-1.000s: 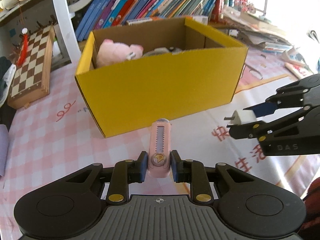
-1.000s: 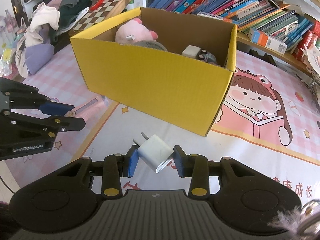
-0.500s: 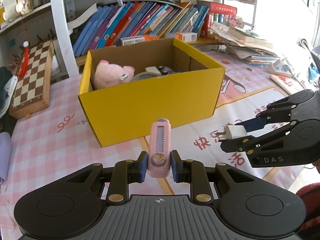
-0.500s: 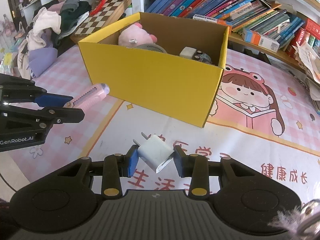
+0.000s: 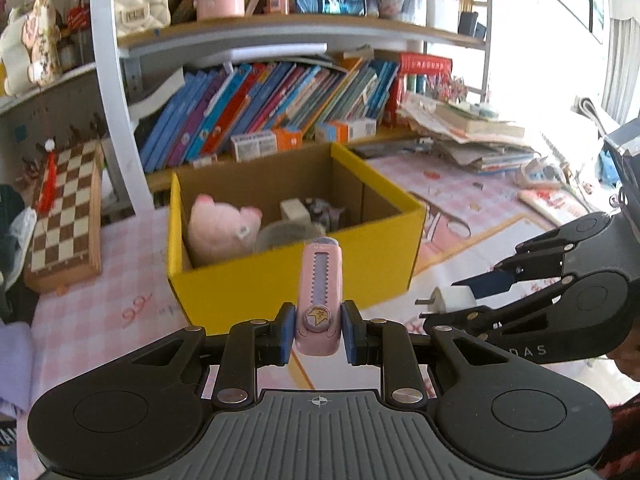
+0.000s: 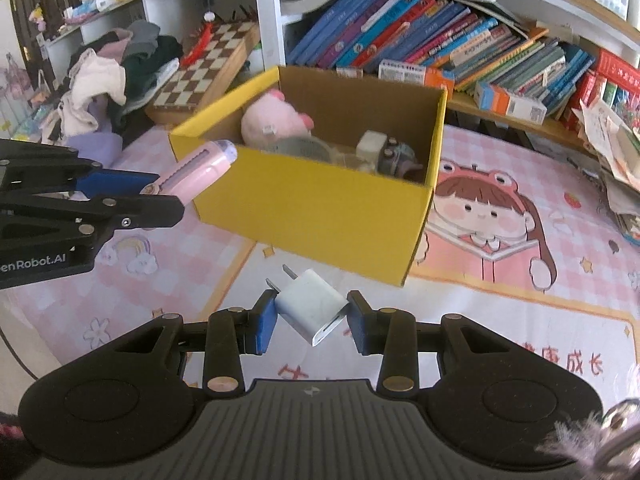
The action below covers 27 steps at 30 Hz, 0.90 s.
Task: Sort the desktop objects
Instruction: 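Lift the pink knife with the left tool while the right tool carries the charger over the yellow box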
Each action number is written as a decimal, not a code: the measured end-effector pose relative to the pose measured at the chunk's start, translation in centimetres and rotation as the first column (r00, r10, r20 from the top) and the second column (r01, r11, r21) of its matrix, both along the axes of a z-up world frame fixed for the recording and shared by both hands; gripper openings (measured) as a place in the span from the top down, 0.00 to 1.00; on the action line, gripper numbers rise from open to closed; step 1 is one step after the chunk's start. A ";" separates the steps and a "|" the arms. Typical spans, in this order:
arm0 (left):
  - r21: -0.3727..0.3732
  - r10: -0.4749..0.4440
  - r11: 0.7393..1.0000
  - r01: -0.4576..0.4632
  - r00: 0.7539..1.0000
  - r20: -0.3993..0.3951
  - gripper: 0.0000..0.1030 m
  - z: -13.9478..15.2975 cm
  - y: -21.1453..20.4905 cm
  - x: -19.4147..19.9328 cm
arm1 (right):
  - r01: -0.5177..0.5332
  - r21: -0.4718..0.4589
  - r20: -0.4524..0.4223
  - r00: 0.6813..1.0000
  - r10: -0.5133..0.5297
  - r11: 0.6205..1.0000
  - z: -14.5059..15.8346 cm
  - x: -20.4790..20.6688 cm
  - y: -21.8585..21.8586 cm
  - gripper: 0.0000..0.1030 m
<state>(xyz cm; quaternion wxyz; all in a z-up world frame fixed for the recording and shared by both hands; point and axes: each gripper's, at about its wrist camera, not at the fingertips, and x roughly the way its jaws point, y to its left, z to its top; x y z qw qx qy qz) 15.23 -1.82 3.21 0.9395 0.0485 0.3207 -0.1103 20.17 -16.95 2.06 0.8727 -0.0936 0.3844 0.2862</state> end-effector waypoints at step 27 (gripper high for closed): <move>0.062 0.084 0.994 -0.087 0.996 0.038 0.78 0.8 0.5 8.9 | -0.126 -0.013 0.142 0.982 0.126 0.992 3.7 11.7 1.8 0.65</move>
